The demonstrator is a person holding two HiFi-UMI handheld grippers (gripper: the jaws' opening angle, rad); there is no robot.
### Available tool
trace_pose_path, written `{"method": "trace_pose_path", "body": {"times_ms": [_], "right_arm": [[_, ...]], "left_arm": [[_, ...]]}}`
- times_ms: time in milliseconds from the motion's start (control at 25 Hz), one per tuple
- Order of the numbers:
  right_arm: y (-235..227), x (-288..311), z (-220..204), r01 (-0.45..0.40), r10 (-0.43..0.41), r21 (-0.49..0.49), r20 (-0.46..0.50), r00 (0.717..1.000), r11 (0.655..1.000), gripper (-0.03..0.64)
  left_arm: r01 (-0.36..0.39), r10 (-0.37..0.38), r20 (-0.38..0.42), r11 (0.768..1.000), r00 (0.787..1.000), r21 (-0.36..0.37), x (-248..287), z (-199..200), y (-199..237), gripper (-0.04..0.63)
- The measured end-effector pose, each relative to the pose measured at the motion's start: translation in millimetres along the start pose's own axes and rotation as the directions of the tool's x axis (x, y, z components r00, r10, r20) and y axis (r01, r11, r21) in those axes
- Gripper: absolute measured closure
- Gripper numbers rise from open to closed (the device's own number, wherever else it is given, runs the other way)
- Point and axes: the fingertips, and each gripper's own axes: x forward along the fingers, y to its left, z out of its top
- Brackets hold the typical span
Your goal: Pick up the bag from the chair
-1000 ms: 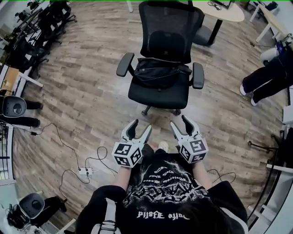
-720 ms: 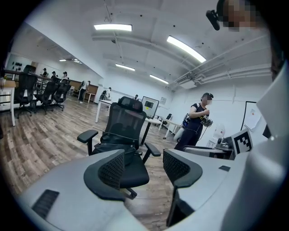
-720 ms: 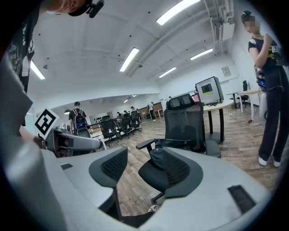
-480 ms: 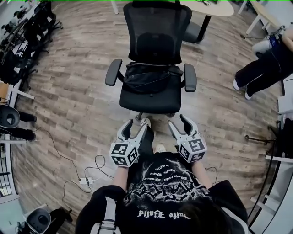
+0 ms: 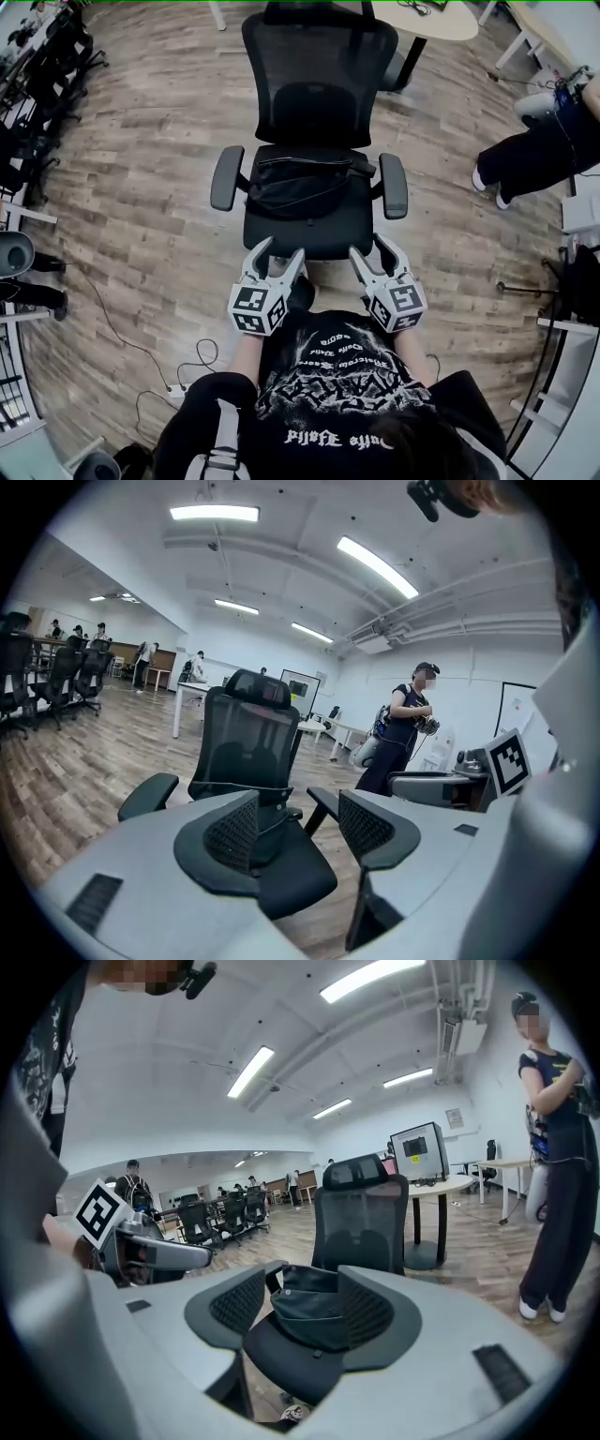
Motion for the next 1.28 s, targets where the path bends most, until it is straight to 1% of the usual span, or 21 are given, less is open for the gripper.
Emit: {"method": "trace_pose_path", "body": {"times_ms": [320,560,880,1160,1280], "right_arm": [[-17.7,65.4,20.2,0.074,-0.074,0.006,-0.015,0.997,0.997,0.361],[-24.4,98.8,25.5,0.093,-0.093,0.003,-0.043,0.995,0.996,0.362],[-46.3,128.3,26.4,0.084,-0.083,0.004,-0.095,0.992,0.996,0.362],[-71.6,158.0,29.4,0.033,-0.040,-0.051,-0.143,0.989,0.998,0.360],[-82.4,172.7,28.3,0.001,-0.015,-0.083,-0.169,0.985,0.997,0.362]], "left_arm": [[0.065,-0.065,-0.031,0.998,0.997,0.016,49.9,32.8,58.3,0.324],[0.099,-0.096,-0.071,0.994,0.993,0.038,75.9,44.4,88.6,0.324],[0.056,-0.054,-0.079,0.998,0.995,0.023,102.1,57.1,117.7,0.324],[-0.002,0.004,-0.096,1.000,0.995,0.015,122.4,60.9,138.4,0.324],[-0.007,0.007,-0.113,1.000,0.994,-0.002,135.2,55.5,142.5,0.324]]}}
